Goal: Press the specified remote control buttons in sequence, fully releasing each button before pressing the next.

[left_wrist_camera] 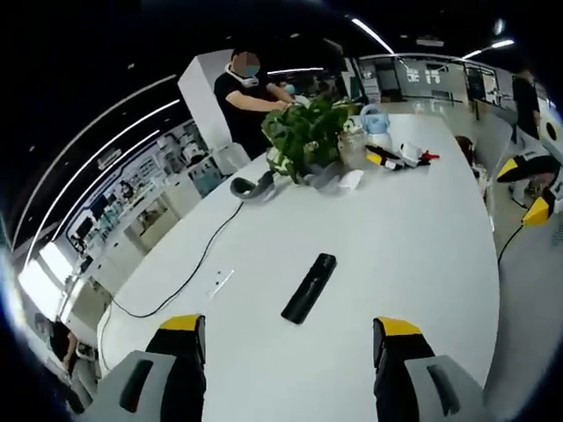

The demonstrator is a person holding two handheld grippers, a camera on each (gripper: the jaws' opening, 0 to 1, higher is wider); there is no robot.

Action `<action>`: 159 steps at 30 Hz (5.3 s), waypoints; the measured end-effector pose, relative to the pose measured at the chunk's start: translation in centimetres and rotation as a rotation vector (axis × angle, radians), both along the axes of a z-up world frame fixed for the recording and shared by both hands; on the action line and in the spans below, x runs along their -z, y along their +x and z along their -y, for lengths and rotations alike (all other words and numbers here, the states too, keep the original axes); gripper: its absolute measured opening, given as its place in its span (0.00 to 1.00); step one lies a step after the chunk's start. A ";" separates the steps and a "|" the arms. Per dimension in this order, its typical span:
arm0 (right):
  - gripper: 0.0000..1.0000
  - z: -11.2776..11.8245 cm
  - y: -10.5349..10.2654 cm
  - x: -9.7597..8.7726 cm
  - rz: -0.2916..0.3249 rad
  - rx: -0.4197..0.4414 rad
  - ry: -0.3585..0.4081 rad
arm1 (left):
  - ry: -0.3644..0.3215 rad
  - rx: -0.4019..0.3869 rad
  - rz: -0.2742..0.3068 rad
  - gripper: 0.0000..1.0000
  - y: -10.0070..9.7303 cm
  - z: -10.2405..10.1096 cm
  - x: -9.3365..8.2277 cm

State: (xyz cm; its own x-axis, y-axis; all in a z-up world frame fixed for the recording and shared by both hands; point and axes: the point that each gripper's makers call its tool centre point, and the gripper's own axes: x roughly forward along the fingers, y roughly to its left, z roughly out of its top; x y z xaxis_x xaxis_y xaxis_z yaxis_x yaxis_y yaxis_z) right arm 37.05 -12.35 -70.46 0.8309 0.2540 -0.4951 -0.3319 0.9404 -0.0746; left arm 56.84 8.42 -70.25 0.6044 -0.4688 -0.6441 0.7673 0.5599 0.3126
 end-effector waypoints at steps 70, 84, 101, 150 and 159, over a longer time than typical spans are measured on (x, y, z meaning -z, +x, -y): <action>0.39 0.9 -0.2 2.1 -0.101 0.032 -0.045 | 0.350 0.346 -0.494 0.34 7.4 4.0 17.2; 0.35 0.8 -0.1 1.4 -0.071 0.029 -0.029 | 0.353 0.349 -0.453 0.24 7.2 4.1 17.2; 0.33 1.0 0.0 0.5 -0.027 0.043 -0.005 | 0.466 0.363 -0.490 0.23 4.9 4.3 17.6; 0.21 1.6 -0.2 0.0 0.001 0.070 0.020 | 0.479 0.343 -0.505 0.23 -6.5 4.3 17.7; 0.18 1.3 -0.3 0.1 -0.007 0.052 0.011 | 0.465 0.347 -0.500 0.23 -9.6 4.2 17.7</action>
